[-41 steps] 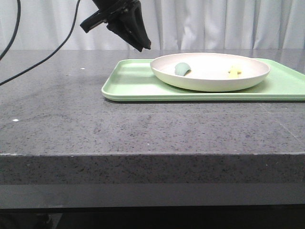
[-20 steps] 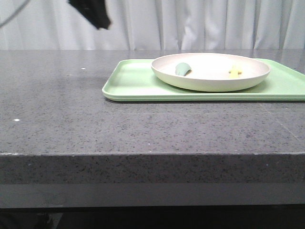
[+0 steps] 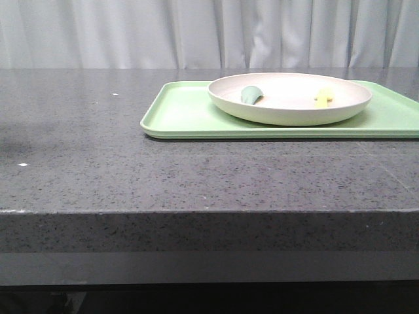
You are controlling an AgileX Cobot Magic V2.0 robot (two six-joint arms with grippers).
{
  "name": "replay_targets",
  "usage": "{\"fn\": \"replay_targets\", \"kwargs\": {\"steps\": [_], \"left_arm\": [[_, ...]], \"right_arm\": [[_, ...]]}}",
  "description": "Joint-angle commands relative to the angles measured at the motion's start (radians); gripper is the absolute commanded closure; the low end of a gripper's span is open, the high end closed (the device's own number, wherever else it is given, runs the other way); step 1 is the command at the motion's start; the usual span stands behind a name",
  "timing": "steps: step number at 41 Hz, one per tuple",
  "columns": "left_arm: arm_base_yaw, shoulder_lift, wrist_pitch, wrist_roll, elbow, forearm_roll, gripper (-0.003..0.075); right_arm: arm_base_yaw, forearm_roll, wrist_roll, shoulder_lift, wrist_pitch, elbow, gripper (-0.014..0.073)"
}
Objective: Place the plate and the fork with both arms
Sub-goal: 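Lower the plate onto the tray, open and raise the left gripper, then move the right gripper down over the yellow fork on the plate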
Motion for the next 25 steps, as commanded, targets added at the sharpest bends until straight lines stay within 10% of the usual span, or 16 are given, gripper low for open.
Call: {"fn": "replay_targets", "kwargs": {"steps": [1, 25], "left_arm": [[-0.001, -0.168, -0.210, -0.011, 0.120, -0.015, 0.0738], [-0.013, -1.141, -0.469, -0.007, 0.662, 0.123, 0.0738]], "right_arm": [[-0.001, 0.002, 0.000, 0.011, -0.084, -0.029, 0.0002], [-0.001, 0.002, 0.000, 0.097, -0.120, -0.035, 0.0002]]}}
